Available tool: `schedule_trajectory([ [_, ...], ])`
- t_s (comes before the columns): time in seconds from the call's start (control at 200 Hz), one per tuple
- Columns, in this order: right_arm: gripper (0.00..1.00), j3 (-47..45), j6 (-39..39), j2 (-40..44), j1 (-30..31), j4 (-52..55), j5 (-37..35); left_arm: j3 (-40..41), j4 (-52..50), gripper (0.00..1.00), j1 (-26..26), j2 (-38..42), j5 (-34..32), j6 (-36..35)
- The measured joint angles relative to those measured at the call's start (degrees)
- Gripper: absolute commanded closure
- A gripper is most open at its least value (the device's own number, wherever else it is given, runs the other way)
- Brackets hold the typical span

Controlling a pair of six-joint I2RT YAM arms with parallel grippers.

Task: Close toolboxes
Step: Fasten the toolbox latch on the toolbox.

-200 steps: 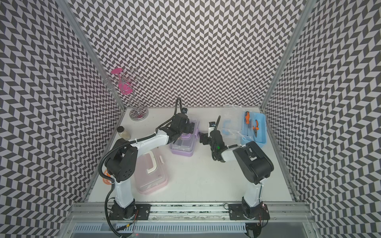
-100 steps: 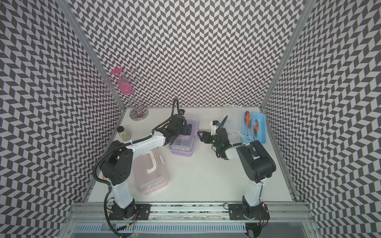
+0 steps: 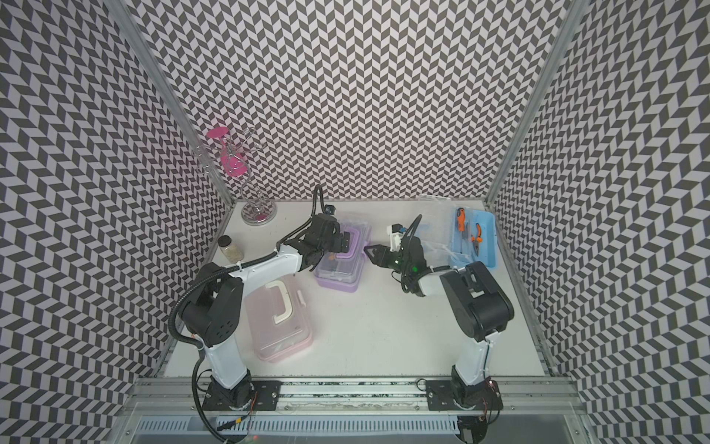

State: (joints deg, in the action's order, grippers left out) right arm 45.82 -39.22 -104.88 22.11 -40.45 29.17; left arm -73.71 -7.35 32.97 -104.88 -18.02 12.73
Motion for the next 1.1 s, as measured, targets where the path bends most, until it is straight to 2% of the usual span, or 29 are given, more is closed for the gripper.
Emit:
schedule_trajectory([
  [0.341,0.55,1.53,-1.38,0.09,0.02,4.15,1.01,0.0,-0.13,0.01,0.04,0.0,-1.49,-0.13],
  [0.701,0.62,2.78,-1.31,0.09,0.0,6.21,0.87,0.44,0.5,0.01,0.02,0.0,-1.29,-0.02],
  [1.097,0.58,2.89,-0.24,0.07,0.0,8.24,0.2,0.81,1.29,0.01,-0.02,0.0,-1.18,0.0],
])
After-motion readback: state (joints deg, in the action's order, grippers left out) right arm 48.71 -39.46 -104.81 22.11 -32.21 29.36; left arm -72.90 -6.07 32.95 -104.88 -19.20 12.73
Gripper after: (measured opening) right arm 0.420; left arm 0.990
